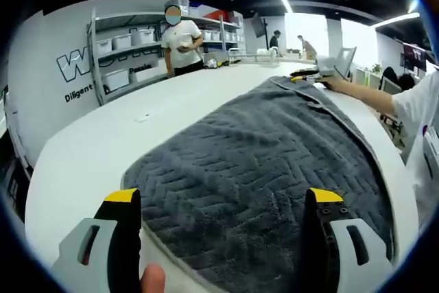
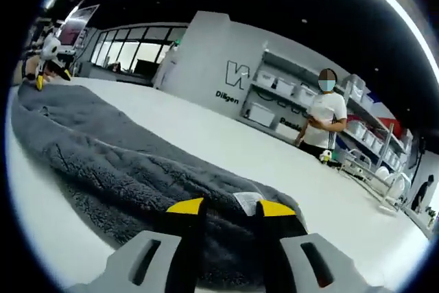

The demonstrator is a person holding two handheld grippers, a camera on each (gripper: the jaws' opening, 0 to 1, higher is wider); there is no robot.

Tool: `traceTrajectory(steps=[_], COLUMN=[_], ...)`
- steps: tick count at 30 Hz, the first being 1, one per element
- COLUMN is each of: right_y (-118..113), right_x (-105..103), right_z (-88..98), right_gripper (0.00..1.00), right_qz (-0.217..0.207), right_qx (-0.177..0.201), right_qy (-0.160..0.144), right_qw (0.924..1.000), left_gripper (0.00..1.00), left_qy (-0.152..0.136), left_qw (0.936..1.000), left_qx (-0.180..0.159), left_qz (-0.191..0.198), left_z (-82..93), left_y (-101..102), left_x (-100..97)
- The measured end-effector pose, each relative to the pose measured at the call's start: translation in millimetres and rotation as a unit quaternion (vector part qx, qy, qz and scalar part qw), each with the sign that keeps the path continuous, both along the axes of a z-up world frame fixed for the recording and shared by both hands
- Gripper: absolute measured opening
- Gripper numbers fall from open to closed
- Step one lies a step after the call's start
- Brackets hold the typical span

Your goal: Open the folded towel by lifting each exposed corner and separating the folded layers until the towel lies flat within the target outline without major curled edges

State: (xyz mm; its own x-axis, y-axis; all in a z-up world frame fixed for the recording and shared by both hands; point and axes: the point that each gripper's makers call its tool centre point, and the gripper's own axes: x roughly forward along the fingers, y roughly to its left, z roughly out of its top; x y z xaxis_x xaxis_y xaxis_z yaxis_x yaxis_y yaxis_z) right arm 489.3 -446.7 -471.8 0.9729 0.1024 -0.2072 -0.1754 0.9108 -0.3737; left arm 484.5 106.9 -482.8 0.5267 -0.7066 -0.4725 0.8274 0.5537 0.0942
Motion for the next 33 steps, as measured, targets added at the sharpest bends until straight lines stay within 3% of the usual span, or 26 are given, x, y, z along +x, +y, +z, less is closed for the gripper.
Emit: traceTrajectory(steps=[1, 7, 9, 13, 24, 33], right_y=[-0.2, -3.9, -5.2, 0.2, 2.2, -1.2], right_x=[0.4, 1.6, 2.8, 1.6, -1.3, -7.0], right_z=[-0.2, -8.2, -7.9, -6.9, -2.1, 11.1], right_gripper=[0.24, 0.21, 0.15, 0.0, 0.0, 0.0], right_qz=[0.0, -0.008, -0.005, 0.011, 0.017, 0.021], right_qx=[0.001, 0.102, 0.103, 0.071, 0.094, 0.147], right_qy=[0.001, 0.023, 0.024, 0.018, 0.009, -0.019], right_qw=[1.0, 0.9945, 0.9944, 0.9972, 0.9954, 0.9887], left_gripper=[0.98, 0.98, 0.98, 0.98, 0.98, 0.98], left_qy=[0.0, 0.0, 0.0, 0.0, -0.002, -0.004], left_qw=[1.0, 1.0, 1.0, 1.0, 1.0, 1.0], left_qx=[0.0, 0.001, 0.001, 0.0, -0.001, -0.005], left_qz=[0.0, 0.0, 0.0, 0.0, -0.001, -0.001], left_z=[0.0, -0.6, -0.6, -0.2, 2.7, 5.6], left_y=[0.0, 0.2, 0.0, -0.5, 0.6, 0.7], left_x=[0.0, -0.1, -0.7, -2.0, 0.1, -0.8])
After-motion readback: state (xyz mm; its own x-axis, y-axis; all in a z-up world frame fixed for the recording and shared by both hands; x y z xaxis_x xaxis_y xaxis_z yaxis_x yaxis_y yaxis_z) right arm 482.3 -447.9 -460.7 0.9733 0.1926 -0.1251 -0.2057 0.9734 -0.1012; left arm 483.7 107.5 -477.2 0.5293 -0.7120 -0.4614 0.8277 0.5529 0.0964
